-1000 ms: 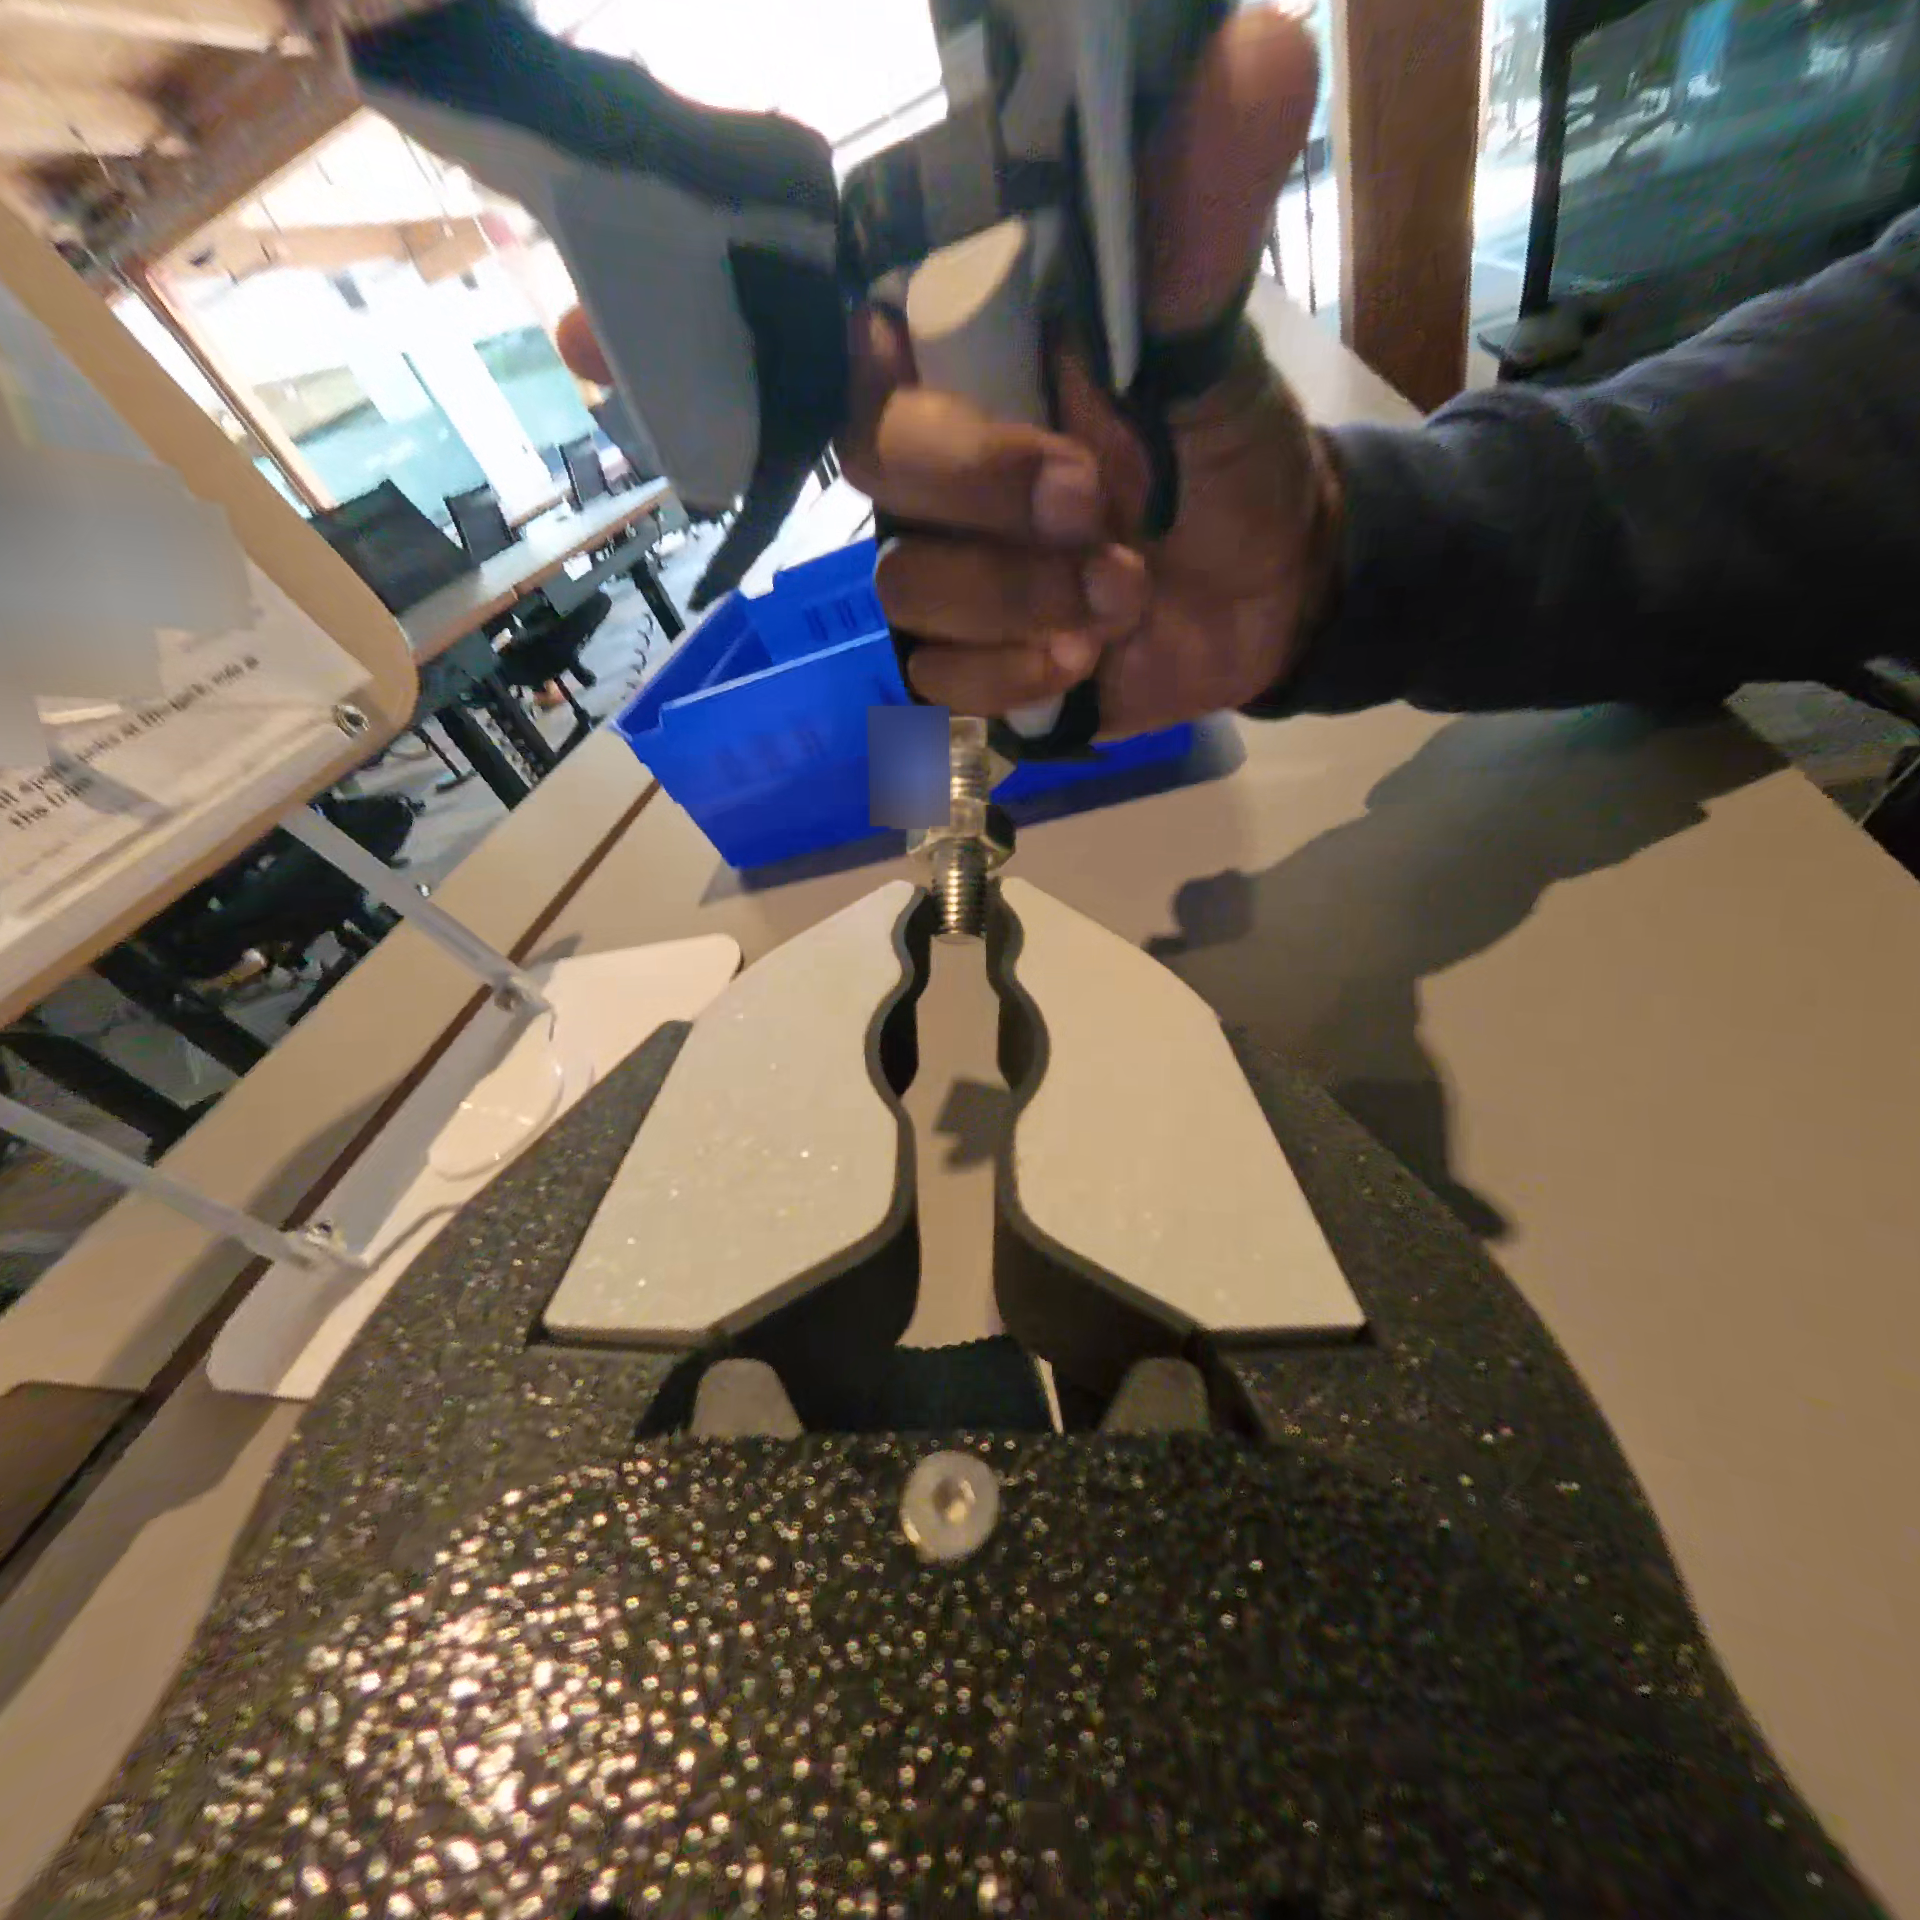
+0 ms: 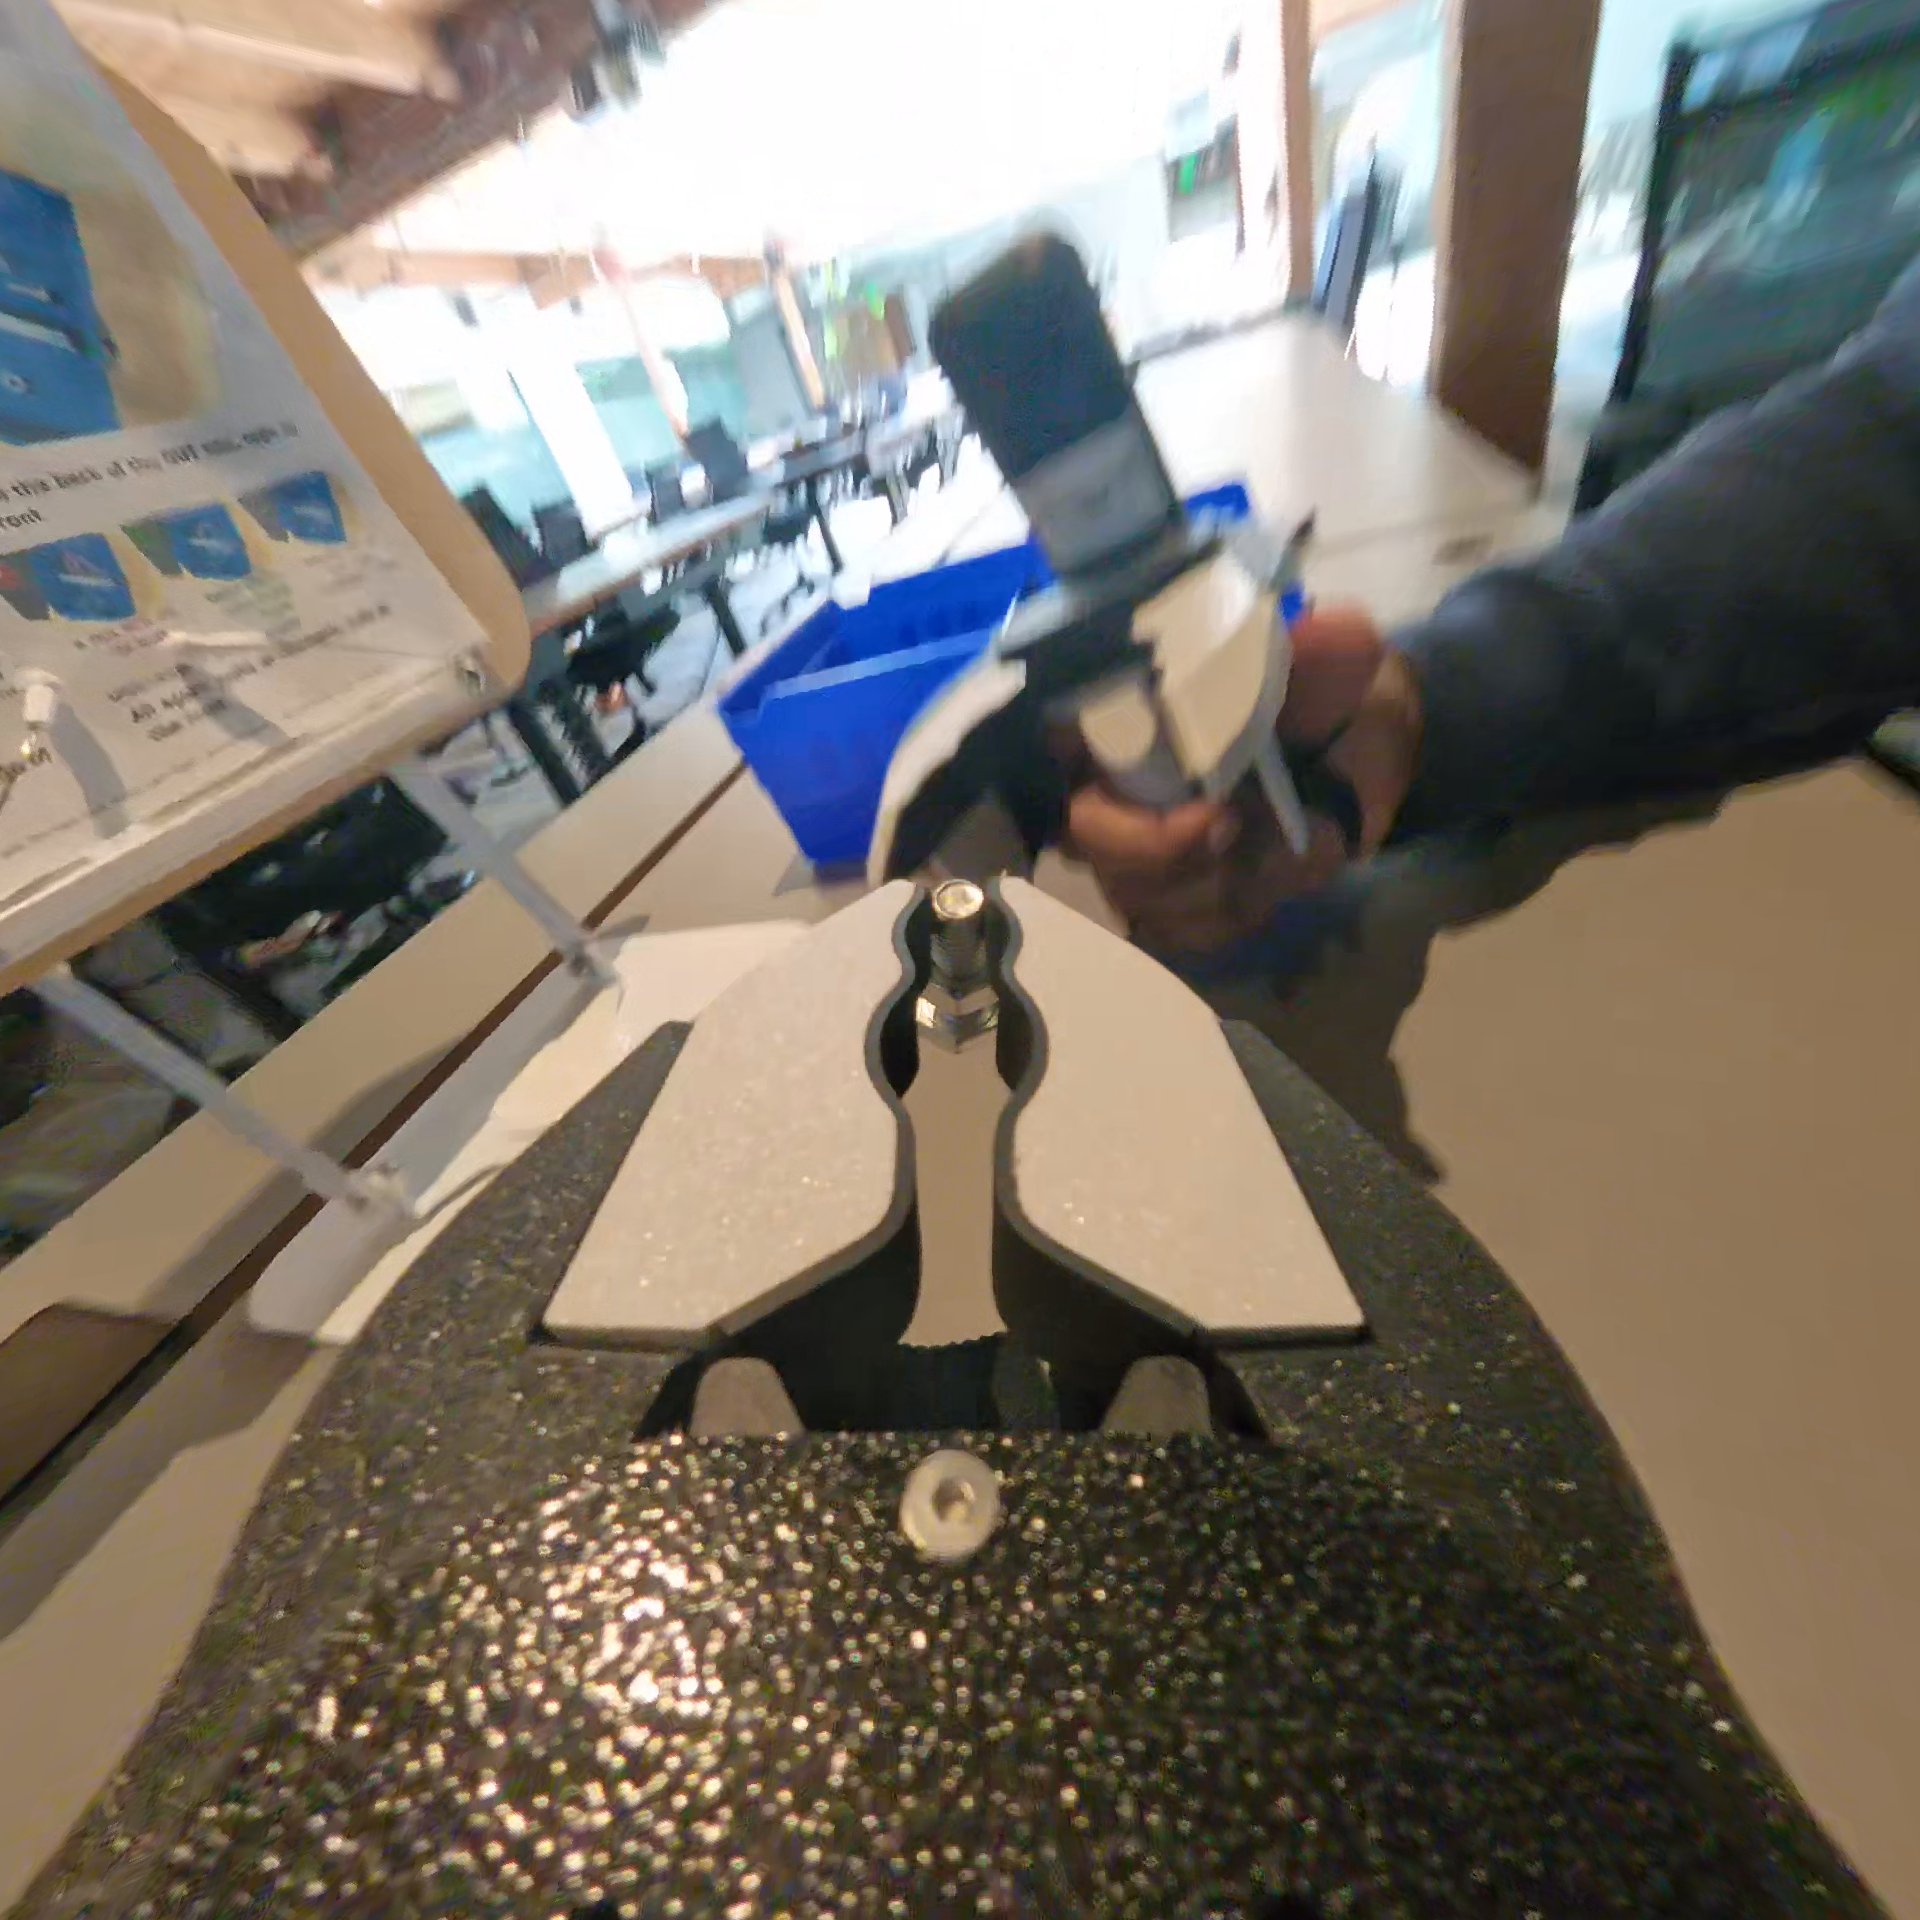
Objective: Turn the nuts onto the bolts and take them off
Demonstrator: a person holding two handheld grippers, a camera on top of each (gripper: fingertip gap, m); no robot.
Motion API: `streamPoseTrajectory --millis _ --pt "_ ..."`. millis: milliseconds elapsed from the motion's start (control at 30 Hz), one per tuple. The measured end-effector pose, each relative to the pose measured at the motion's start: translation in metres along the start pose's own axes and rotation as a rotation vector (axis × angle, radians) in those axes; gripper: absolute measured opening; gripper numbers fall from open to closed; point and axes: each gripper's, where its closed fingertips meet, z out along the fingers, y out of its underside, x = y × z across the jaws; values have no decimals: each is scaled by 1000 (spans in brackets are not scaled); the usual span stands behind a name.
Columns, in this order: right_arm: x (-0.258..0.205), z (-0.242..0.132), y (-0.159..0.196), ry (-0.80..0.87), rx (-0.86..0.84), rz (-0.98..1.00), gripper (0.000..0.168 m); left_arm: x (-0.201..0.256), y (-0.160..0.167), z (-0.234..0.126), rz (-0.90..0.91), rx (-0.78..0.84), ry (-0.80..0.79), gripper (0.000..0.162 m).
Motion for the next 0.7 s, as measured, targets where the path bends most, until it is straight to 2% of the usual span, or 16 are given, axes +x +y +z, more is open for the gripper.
streamPoseTrajectory --millis 67,133,233,300,367,500,700 --pt "-6 5 -1 -31 57 41 63 0 -24 -6 -76 148 23 9" --pt "-13 5 -11 -47 161 52 51 3 -45 -13 -125 273 50 9" --pt "-26 -3 -29 -128 320 108 34 11 -61 -18 -170 411 90 9" --pt "-30 -3 -30 -182 338 166 33 13 -64 -21 -203 480 103 9" --pt "-30 0 -26 -165 318 145 32 11 -64 -20 -256 515 106 9" --pt "-27 5 -23 -31 263 -10 44 16 -62 -16 -318 544 131 9" --pt "-32 5 -24 -38 272 -30 35 19 -61 -11 -342 547 138 9"
